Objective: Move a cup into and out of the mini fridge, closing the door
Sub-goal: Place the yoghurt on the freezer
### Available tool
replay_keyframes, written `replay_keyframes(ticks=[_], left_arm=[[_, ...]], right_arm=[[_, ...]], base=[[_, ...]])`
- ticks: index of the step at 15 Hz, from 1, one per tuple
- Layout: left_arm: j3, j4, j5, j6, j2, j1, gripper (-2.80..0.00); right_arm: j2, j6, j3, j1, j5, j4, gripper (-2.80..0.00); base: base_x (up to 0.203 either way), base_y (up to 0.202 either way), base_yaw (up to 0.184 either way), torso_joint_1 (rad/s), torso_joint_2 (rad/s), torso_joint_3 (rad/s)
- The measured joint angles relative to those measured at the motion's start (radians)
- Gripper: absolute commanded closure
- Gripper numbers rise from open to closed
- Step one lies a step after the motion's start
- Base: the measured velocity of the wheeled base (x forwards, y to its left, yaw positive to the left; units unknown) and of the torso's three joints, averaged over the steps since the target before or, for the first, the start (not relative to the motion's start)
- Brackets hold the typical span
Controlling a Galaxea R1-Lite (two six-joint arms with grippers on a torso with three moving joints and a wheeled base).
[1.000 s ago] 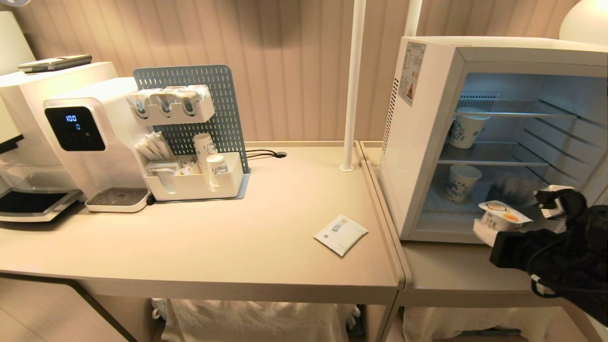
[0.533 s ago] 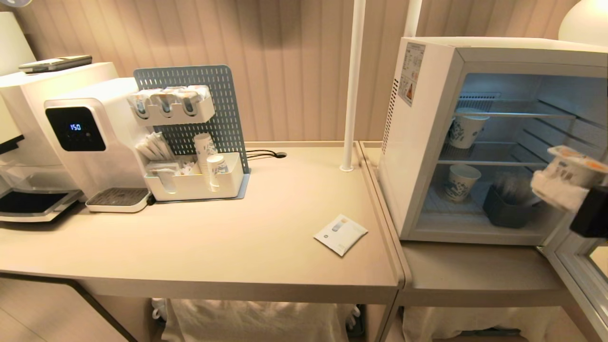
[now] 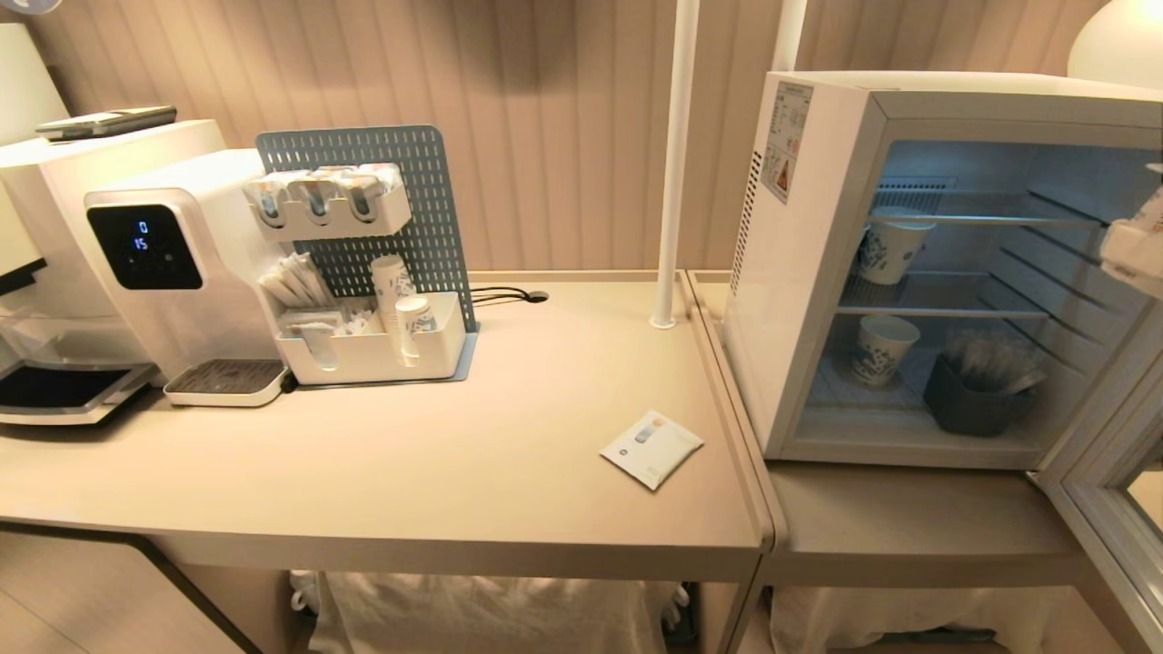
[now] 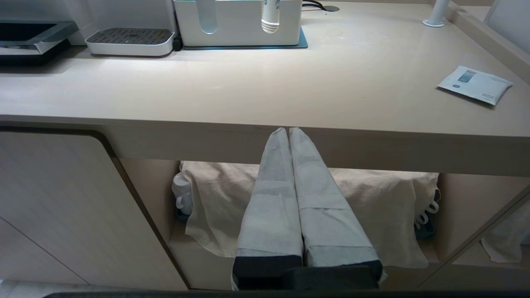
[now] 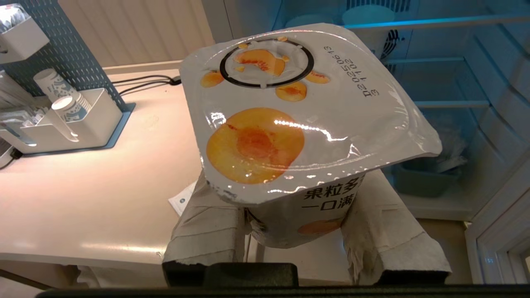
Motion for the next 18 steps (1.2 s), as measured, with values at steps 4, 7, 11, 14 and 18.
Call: replay_keyframes(ticks=[4, 7, 11, 14, 18], left_arm=[[0.000, 0.000, 0.000, 0.000, 0.000, 0.001, 0.00], [0.000, 0.000, 0.000, 0.000, 0.000, 0.000, 0.00], [0.000, 0.000, 0.000, 0.000, 0.000, 0.000, 0.00], [0.000, 0.000, 0.000, 0.000, 0.000, 0.000, 0.00], [0.000, 0.000, 0.000, -0.002, 0.000, 0.000, 0.00]], right_arm=[[0.044, 0.003, -0.061, -0.001, -0.003, 0.002, 0.00], [0.101, 0.007, -0.152, -0.001, -0.024, 0.006, 0.00], [0.222, 0.007, -0.345, -0.004, -0.067, 0.016, 0.00], [0.351, 0.005, -0.571, -0.020, -0.092, 0.072, 0.00], [0.565, 0.000, -0.919, -0.042, -0.101, 0.228, 0.00]], base=[[0.000, 0.000, 0.000, 0.000, 0.00, 0.000], [0.000, 0.000, 0.000, 0.000, 0.00, 0.000], [0.000, 0.000, 0.000, 0.000, 0.00, 0.000], [0.000, 0.000, 0.000, 0.000, 0.00, 0.000], [0.000, 0.000, 0.000, 0.000, 0.00, 0.000]])
